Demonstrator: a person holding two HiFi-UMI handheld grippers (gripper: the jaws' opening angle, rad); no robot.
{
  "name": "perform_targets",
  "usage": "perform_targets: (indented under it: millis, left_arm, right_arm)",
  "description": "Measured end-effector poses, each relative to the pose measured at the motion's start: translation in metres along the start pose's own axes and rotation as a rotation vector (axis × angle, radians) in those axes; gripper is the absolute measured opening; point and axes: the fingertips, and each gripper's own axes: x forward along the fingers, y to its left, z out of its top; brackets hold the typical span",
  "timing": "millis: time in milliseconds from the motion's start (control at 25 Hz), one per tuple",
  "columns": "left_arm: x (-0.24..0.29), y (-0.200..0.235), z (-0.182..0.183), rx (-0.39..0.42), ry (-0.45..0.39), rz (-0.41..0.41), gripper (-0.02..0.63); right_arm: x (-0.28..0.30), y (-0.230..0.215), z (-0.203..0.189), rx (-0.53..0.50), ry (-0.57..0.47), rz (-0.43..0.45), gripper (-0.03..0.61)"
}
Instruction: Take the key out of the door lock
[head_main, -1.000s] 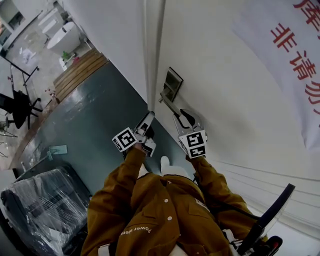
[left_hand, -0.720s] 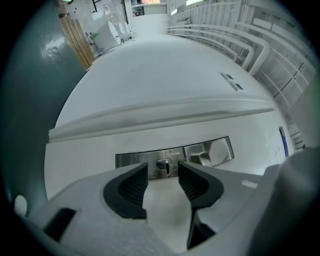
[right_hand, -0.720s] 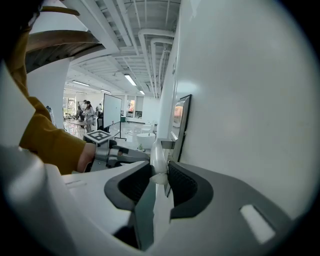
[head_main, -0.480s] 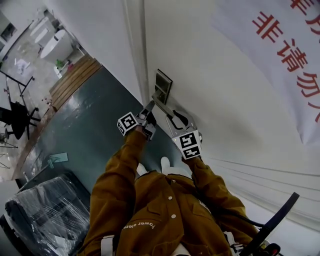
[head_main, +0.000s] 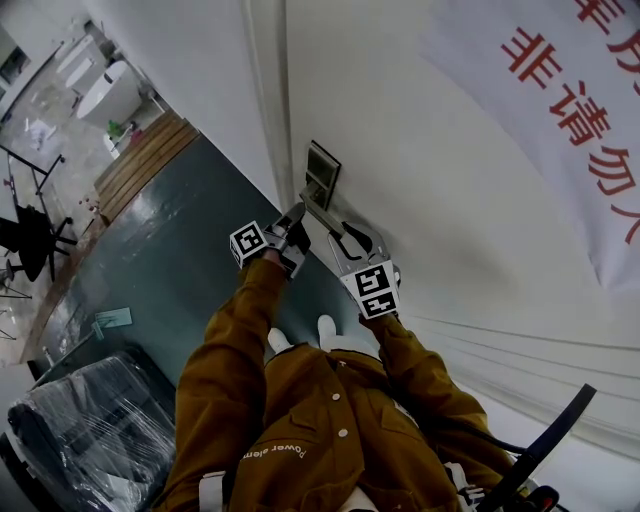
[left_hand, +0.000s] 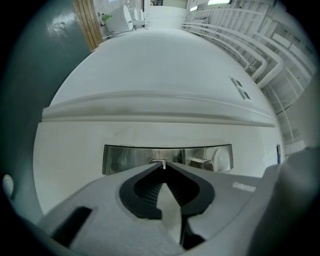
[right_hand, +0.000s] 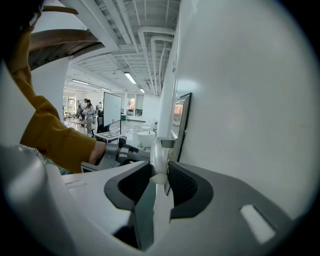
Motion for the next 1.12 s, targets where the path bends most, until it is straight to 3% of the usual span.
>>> perform_targets:
  millis: [360, 520, 600, 640, 720, 800, 960, 1040, 1120]
  left_arm:
    - [-0.050, -0.028, -0.007, 0.091, 0.038, -0.035, 0.020]
    - [-0.084, -0.070, -0.017, 0.177, 0.024, -0.057, 0.020]
    - [-0.106, -0.088, -0.021, 0.261, 0.008, -0.014, 0.020]
    - [-0.116, -0.097, -0.025, 0.337, 0.009, 0.019, 0.020]
    - [-0.134, -0.121, -0.036, 0.600, 0.040, 0.085, 0.020]
    - [-0.142, -0.152, -0.055, 0.851, 0.072, 0.101, 0.020]
    - [-0.154, -0.205, -0.095, 1.247, 0.084, 0.126, 0.020]
    - [-0.161, -0.216, -0.113, 1.374, 0.089, 0.154, 0.020]
    - [-0.167, -0.219, -0.126, 1.415, 0.084, 0.161, 0.020]
  right_arm:
    - [-0.005, -0.001, -0.001, -0.013, 0.012, -0.017, 0.127]
    - [-0.006, 0.000, -0.002, 0.002, 0.015, -0.010, 0.127]
    - [-0.008, -0.001, 0.000, 0.011, 0.010, -0.024, 0.129]
    - [-0.013, -0.001, 0.004, 0.014, -0.004, -0.039, 0.130]
    - [-0.029, 0.000, 0.018, 0.017, -0.060, -0.078, 0.118]
    - [-0.047, 0.002, 0.037, 0.027, -0.141, -0.107, 0.076]
    - [-0.072, 0.021, 0.070, 0.116, -0.293, -0.020, 0.005]
    - [-0.079, 0.035, 0.074, 0.131, -0.313, 0.031, 0.005]
    - [-0.084, 0.046, 0.075, 0.127, -0.315, 0.061, 0.005]
